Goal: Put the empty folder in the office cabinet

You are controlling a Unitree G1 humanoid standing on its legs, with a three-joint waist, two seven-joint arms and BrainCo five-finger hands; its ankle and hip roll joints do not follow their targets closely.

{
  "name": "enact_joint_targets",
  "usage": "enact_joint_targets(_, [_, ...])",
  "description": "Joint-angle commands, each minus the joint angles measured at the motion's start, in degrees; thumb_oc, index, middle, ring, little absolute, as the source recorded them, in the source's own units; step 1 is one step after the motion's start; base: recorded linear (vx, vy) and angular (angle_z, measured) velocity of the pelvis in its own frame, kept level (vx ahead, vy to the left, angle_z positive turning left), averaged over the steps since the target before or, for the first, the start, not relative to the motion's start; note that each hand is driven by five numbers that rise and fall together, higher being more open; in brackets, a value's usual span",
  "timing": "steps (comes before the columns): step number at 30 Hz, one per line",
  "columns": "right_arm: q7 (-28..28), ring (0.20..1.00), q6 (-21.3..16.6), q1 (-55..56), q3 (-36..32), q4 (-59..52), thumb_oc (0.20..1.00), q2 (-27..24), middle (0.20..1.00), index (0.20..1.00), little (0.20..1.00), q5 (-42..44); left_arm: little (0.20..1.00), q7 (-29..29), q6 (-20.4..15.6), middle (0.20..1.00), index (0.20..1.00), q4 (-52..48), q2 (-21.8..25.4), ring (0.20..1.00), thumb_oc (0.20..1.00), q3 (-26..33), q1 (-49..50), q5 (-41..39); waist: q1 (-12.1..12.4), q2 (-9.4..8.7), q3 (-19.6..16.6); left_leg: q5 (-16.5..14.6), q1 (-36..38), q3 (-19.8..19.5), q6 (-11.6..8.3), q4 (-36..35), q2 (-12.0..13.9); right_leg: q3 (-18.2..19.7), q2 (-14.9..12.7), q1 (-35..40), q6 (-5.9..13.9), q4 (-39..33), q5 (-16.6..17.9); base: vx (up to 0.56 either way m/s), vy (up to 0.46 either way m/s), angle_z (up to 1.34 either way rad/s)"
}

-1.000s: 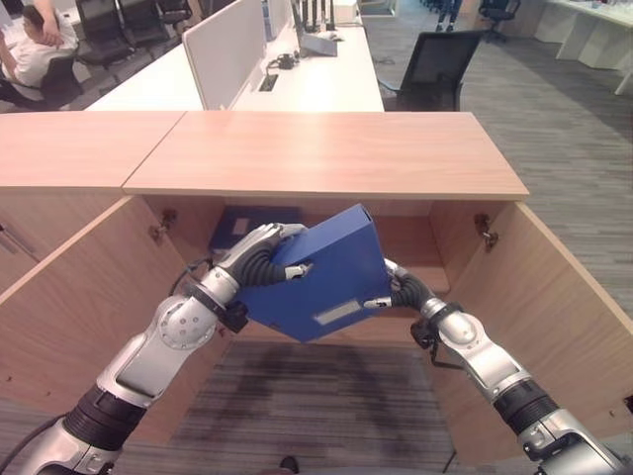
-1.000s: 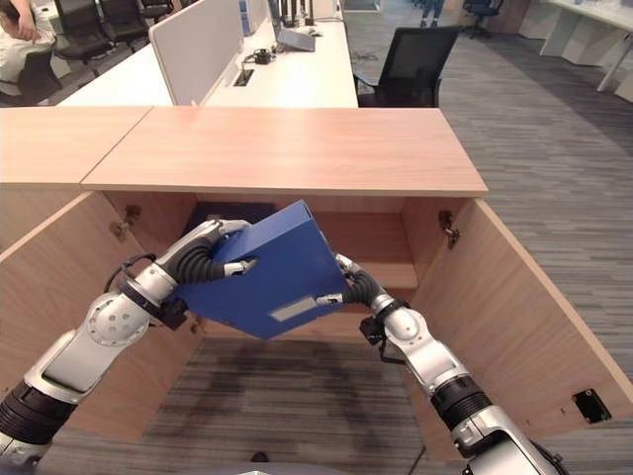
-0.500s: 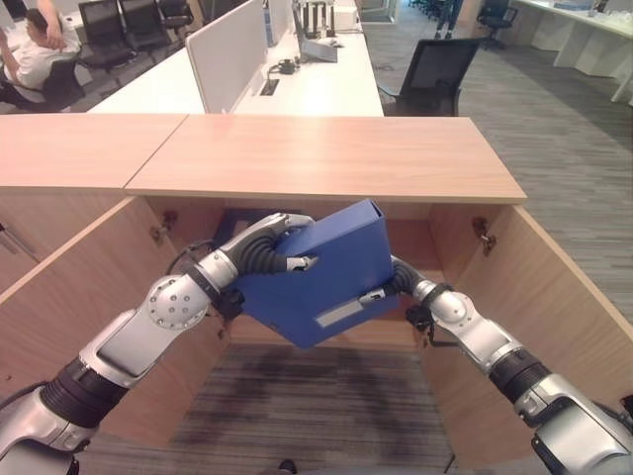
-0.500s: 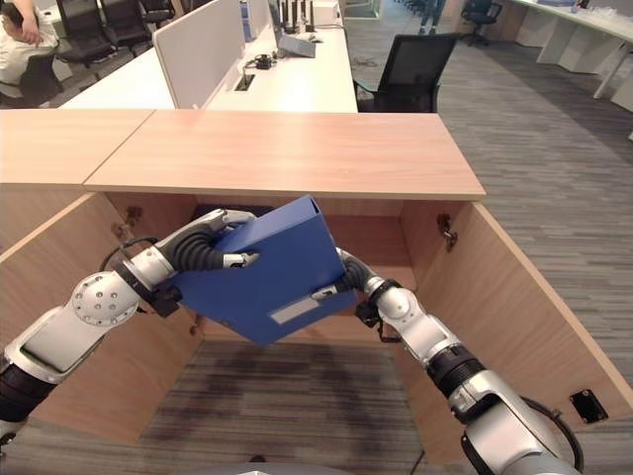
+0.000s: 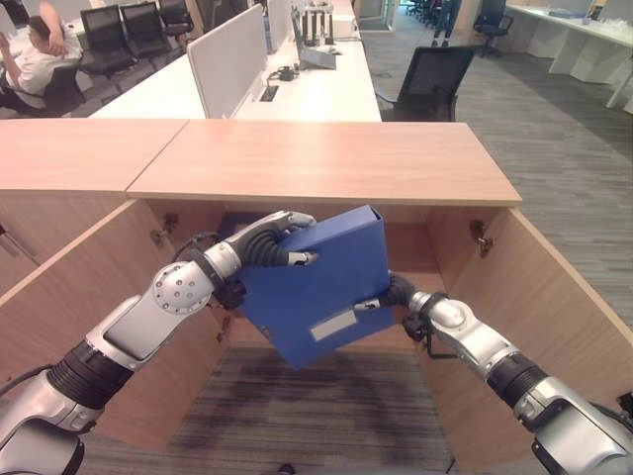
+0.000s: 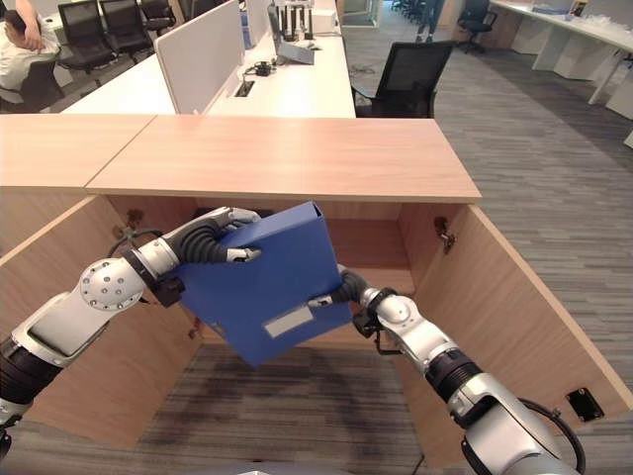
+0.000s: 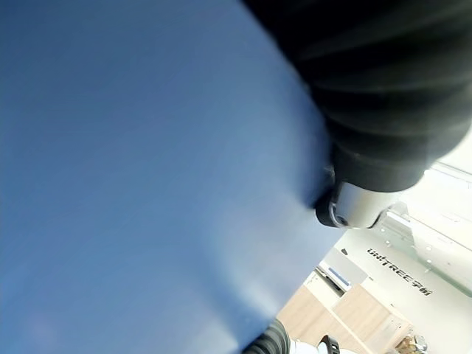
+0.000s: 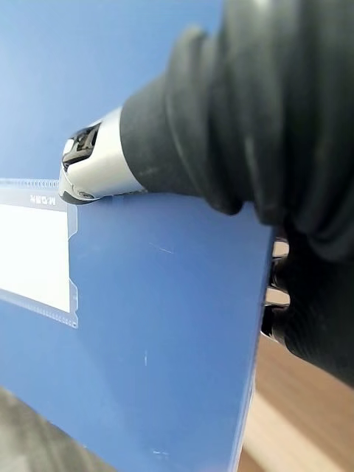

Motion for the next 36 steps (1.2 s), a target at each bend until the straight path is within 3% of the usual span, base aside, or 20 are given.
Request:
enact_joint_targets(1, [5.72,0.200,-0.79,-5.65,4.77,-1.66,0.200,12.49,0.200,0.200,0.200,8.20,0.586,-0.26,-8.93,0.586,0.586,-7.20,-13.49,0.586,0.586,-2.58,-8.39,-8.28,-0.30,-2.52,-0.08,-8.06,2.01,-1.65,0.61,0.23,-1.95,2.98,1.11,-2.12,-0.36,0.04,-0.82,0.00,0.000,0.00])
enact_joint_targets(2, [5.93,0.200,-0.57,-4.91,4.58,-1.17,0.200,12.72,0.200,0.200,0.200,8.72,0.793,-0.68,-8.55,0.793,0.793,-6.63,-14.09,0.793,0.793,-2.41,-7.79,-8.60,-0.35,-2.47,-0.09,-8.04,1.97,-1.64,0.61,0.23,-1.92,2.98,1.08,-2.17,-0.39,0.04,-0.81,0.00,0.000,0.00])
enact_joint_targets(3, [6.20,0.200,-0.13,-3.93,4.43,-1.02,0.200,12.97,0.200,0.200,0.200,9.08,0.950,-1.21,-8.09,0.950,0.950,-5.99,-14.57,0.950,0.950,-2.28,-6.88,-9.11,-0.43,-2.46,0.00,-8.02,1.94,-1.62,0.61,0.23,-1.92,3.02,1.08,-2.19,-0.43,0.04,-0.82,0.00,0.000,0.00])
enact_joint_targets(4, [6.65,0.200,0.37,-2.40,4.19,-0.44,0.200,12.94,0.200,0.200,0.200,9.52,1.000,-2.09,-7.41,1.000,1.000,-4.51,-15.10,1.000,1.000,-2.41,-5.94,-9.88,-0.58,-2.38,-0.01,-8.00,1.89,-1.59,0.60,0.23,-1.88,3.01,1.09,-2.25,-0.46,0.04,-0.80,0.00,0.000,0.00])
enact_joint_targets(8, [7.27,0.200,2.32,3.84,2.52,2.31,0.200,14.31,0.200,0.200,0.200,14.25,1.000,-4.45,-4.63,1.000,1.000,0.01,-16.24,1.000,1.000,-1.40,-0.73,-12.07,-0.91,-2.26,0.30,-7.92,1.76,-1.41,0.53,0.23,-1.79,3.05,1.12,-2.39,-0.57,0.04,-0.70,0.00,0.000,0.00])
enact_joint_targets(16, [3.95,0.200,3.53,12.98,-3.85,9.93,0.200,17.76,0.200,0.200,0.200,22.12,1.000,-1.98,0.61,1.000,1.000,17.46,-21.70,1.000,1.000,4.28,11.24,-17.08,-1.27,-2.19,1.15,-7.65,1.44,-1.32,0.39,0.23,-1.54,3.40,1.44,-2.81,-1.00,0.04,-0.62,-0.01,-0.009,0.00])
enact_joint_targets(21, [0.92,0.200,4.08,17.16,-11.12,15.30,0.200,19.95,0.200,0.200,0.200,25.12,1.000,3.24,2.86,1.000,1.000,27.29,-27.59,1.000,1.000,11.48,18.98,-17.06,-1.42,-2.09,1.86,-7.14,0.51,-1.82,0.23,0.23,-1.19,3.20,1.94,-3.50,-1.47,0.04,-0.78,-0.02,-0.035,0.02])
enact_joint_targets(31, [-3.54,0.200,4.54,20.41,-18.97,18.88,0.200,21.16,0.200,0.200,0.200,27.26,1.000,8.64,4.75,1.000,1.000,34.83,-31.43,1.000,1.000,18.94,27.89,-14.82,-1.44,-1.92,2.39,-6.05,-0.60,-2.66,-0.56,0.23,0.12,2.95,3.42,-4.26,-2.42,0.04,-1.33,-0.01,-0.057,0.02])
enact_joint_targets(36, [-7.32,0.200,4.42,19.22,-21.50,23.26,0.200,22.25,0.200,0.200,0.200,28.66,1.000,12.78,6.16,1.000,1.000,49.47,-34.63,1.000,1.000,19.87,26.92,-15.11,-1.69,-1.84,2.63,-4.86,-1.29,-3.42,-1.39,0.23,1.80,3.16,5.15,-4.70,-3.55,0.10,-2.17,-0.01,-0.122,0.08])
